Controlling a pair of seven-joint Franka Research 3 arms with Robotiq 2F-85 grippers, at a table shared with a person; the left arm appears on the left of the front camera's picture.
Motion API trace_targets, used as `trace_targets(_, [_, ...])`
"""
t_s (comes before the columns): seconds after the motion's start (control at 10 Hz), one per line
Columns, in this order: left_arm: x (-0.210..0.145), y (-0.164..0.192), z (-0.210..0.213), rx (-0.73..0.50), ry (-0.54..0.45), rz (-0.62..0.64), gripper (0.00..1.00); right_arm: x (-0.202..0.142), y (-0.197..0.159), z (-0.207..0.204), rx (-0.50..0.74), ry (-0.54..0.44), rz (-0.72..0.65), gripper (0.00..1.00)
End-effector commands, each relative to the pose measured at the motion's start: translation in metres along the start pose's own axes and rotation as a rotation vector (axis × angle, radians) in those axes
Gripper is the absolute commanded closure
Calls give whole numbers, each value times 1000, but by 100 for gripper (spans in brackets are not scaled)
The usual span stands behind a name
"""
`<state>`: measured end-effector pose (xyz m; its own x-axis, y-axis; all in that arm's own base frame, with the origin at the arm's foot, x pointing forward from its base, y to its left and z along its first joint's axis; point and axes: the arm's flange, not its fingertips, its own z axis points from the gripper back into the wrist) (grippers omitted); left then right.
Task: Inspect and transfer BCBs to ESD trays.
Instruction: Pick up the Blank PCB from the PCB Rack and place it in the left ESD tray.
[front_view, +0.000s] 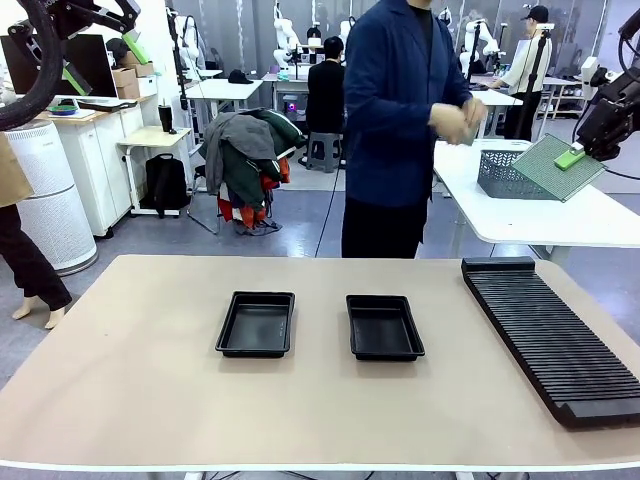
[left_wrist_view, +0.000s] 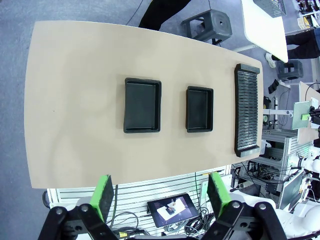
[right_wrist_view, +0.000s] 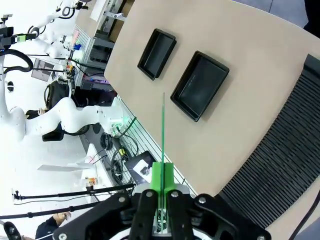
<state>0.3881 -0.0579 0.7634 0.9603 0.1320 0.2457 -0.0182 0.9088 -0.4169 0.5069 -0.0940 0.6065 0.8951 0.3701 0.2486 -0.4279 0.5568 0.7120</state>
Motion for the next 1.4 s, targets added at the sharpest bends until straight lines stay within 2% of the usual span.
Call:
trace_targets(0.0, [0, 1, 0, -3, -1, 3, 0, -2, 1, 0, 0, 7, 22, 100])
trace_targets(0.1, [0, 1, 0, -3, -1, 3, 0, 0, 0, 0, 0, 0, 0, 97])
trace_targets(0.4, [0, 1, 0, -3, -1, 3, 0, 22, 37, -68, 28, -106, -123, 97])
trace_targets(0.6, [0, 1, 0, -3, -1, 3, 0, 12, 55, -84, 40, -135, -157, 97])
trace_targets(0.7, [0, 1, 0, -3, -1, 3, 0, -10, 68, -92, 73, -58, -194, 97])
trace_targets(0.8, [0, 1, 0, -3, -1, 3, 0, -48, 92, -98, 88, -26, -259, 97])
trace_targets(1.0, [0, 1, 0, -3, -1, 3, 0, -120, 132, -94, 38, 26, -375, 97])
trace_targets(1.3, [0, 1, 0, -3, -1, 3, 0, -158, 148, -93, -2, -7, -423, 97])
